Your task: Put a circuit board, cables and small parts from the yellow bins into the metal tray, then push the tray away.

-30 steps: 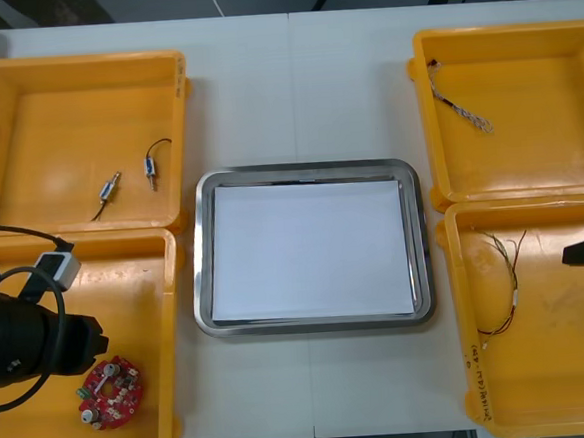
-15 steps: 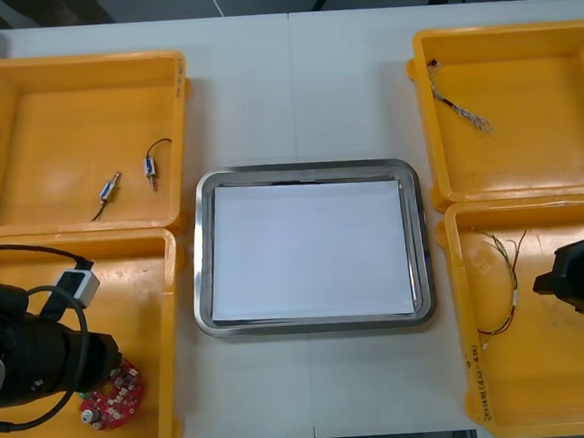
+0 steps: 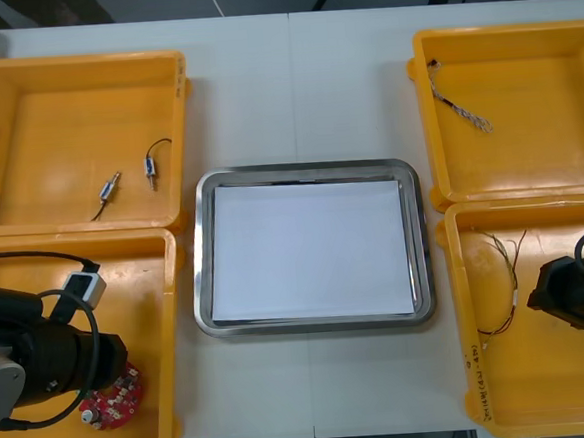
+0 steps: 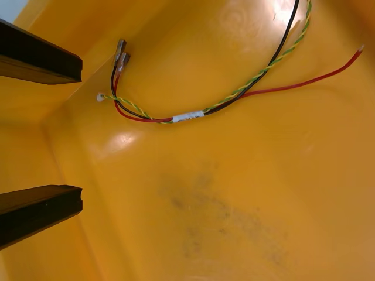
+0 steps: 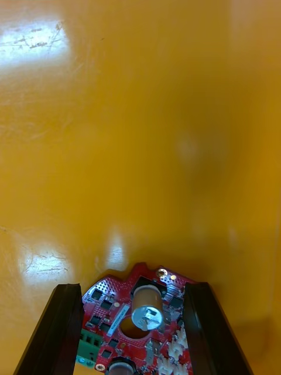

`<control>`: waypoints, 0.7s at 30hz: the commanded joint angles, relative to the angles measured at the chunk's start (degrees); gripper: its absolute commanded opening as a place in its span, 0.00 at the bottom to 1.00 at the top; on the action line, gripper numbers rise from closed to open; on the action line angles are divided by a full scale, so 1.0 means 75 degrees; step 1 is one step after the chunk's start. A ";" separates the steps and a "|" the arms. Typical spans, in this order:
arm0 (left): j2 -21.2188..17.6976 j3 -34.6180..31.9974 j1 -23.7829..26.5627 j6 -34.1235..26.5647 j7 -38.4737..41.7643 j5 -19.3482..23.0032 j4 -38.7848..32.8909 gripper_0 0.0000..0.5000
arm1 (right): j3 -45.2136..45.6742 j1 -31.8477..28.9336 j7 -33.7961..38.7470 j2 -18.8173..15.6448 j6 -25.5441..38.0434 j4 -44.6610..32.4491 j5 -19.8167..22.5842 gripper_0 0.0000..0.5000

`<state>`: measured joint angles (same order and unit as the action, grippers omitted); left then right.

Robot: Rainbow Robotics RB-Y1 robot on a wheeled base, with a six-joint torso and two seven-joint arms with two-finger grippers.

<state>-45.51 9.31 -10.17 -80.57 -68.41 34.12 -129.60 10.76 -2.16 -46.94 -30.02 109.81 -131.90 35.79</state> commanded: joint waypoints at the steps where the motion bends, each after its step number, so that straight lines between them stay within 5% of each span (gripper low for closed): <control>1: 0.0068 0.0130 -0.0273 0.0184 0.0660 -0.0061 0.0136 1.00 | -0.0134 -0.0122 0.0095 0.0194 0.0025 0.0114 -0.0179 1.00; 21: 0.0080 0.0154 -0.0613 0.0559 0.0707 0.0068 0.0183 1.00 | -0.0638 -0.0122 0.0095 0.0299 -0.1434 0.0723 -0.0530 1.00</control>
<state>-45.51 9.32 -13.02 -77.16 -68.40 34.27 -127.77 7.35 -2.17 -46.94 -28.52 100.40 -126.78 32.61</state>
